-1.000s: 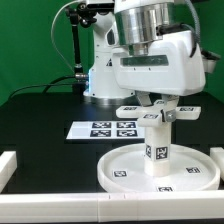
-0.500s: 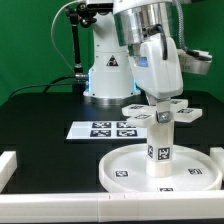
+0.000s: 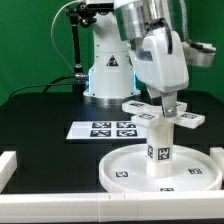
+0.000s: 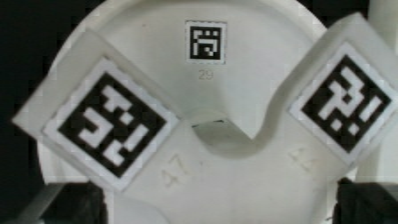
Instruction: Assemble round table
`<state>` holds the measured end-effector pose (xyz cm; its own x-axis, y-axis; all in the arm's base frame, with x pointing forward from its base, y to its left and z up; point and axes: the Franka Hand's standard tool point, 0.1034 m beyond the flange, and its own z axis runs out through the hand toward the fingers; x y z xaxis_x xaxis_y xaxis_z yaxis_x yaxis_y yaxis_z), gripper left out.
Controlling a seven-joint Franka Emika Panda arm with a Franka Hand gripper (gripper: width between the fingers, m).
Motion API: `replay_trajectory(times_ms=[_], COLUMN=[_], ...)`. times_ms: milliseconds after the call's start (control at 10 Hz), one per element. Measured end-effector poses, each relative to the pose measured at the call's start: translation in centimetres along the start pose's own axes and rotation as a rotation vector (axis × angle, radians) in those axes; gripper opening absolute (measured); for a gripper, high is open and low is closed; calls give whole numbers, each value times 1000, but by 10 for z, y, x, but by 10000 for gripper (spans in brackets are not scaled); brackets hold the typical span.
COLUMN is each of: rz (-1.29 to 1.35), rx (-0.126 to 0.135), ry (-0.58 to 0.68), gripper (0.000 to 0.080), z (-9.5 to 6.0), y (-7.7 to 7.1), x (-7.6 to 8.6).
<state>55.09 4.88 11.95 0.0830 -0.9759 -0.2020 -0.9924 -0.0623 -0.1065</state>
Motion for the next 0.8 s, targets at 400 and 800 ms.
replay_trajectory(times_ms=[400,800], rz=[-44,-602], rx=[15,-62], ry=[-11,-10], gripper=[649,649], z=[-14,-11], y=[-4,-10], x=[-5,-10])
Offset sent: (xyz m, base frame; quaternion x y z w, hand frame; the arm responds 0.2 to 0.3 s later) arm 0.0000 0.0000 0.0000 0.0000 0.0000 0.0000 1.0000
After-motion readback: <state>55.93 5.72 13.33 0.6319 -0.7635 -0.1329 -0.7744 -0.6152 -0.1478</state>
